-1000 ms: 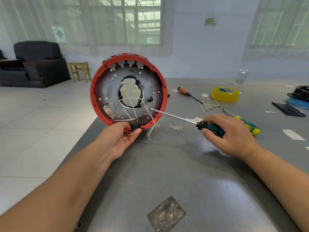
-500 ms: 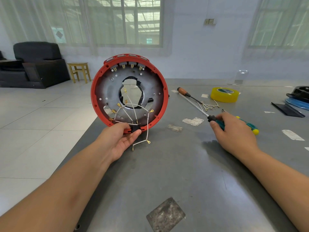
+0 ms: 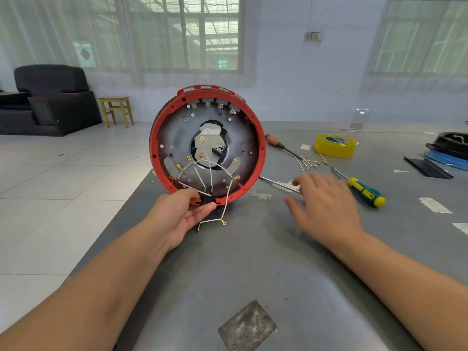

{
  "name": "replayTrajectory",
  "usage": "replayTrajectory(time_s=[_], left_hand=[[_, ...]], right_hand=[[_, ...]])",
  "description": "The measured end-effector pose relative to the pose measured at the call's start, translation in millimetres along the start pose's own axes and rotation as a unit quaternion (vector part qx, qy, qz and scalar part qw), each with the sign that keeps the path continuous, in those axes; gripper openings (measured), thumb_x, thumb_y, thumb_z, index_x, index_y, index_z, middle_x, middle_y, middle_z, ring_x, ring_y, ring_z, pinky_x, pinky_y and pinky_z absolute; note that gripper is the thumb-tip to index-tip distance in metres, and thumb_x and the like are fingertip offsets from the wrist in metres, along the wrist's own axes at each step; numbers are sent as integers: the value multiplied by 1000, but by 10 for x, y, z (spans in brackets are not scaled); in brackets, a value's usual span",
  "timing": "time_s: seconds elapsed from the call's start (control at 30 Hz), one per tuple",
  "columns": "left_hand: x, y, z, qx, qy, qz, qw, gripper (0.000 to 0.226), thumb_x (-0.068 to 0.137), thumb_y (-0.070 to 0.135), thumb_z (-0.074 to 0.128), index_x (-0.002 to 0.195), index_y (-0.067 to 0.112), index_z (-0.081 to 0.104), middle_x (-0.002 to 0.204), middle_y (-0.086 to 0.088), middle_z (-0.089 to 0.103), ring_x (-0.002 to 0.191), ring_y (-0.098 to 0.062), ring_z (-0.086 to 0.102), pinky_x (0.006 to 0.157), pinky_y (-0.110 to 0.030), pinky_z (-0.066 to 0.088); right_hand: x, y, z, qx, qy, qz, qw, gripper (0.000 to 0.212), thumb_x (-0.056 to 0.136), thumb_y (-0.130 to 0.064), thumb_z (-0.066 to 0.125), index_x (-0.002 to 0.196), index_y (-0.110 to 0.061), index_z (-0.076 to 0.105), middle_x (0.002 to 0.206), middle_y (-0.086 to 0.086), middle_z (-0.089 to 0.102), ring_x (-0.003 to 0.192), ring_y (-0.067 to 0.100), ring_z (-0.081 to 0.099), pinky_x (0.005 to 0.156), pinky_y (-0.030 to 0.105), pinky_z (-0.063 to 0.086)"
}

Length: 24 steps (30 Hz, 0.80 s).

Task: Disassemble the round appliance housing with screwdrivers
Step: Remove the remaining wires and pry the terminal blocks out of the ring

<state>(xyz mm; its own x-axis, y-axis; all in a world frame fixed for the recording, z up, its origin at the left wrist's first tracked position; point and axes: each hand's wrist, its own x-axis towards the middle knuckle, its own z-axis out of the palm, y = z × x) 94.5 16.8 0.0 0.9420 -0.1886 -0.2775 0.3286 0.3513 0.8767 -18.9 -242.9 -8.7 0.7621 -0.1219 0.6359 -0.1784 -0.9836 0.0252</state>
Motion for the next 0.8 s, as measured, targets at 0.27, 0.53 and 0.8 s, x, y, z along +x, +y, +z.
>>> replayTrajectory(time_s=[0.27,0.53,0.8], left_hand=[[-104,-67,122,14,-32,6,999,17,97,-10,53,108,-6,65,83,-18,80,73,-33,80,56,-27,63],[-121,-64,138,1,-21,14,1000,6,95,-11,58,100,-8,61,74,-18,75,68,-32,79,54,-28,63],[-132,18,112,-18,-13,52,998,42,99,-3,61,137,9,48,107,-23,76,78,-39,80,54,-30,62]], right_hand=[[89,-994,79,156,30,73,985,38,101,-58,47,127,-32,58,91,1,77,89,34,72,67,39,50],[184,-1111,177,379,19,199,903,28,102,-49,51,92,-26,64,74,-5,67,80,23,64,70,40,52],[252,-740,145,591,95,220,770,34,107,-28,52,76,-34,62,60,-16,48,61,10,40,61,30,35]])
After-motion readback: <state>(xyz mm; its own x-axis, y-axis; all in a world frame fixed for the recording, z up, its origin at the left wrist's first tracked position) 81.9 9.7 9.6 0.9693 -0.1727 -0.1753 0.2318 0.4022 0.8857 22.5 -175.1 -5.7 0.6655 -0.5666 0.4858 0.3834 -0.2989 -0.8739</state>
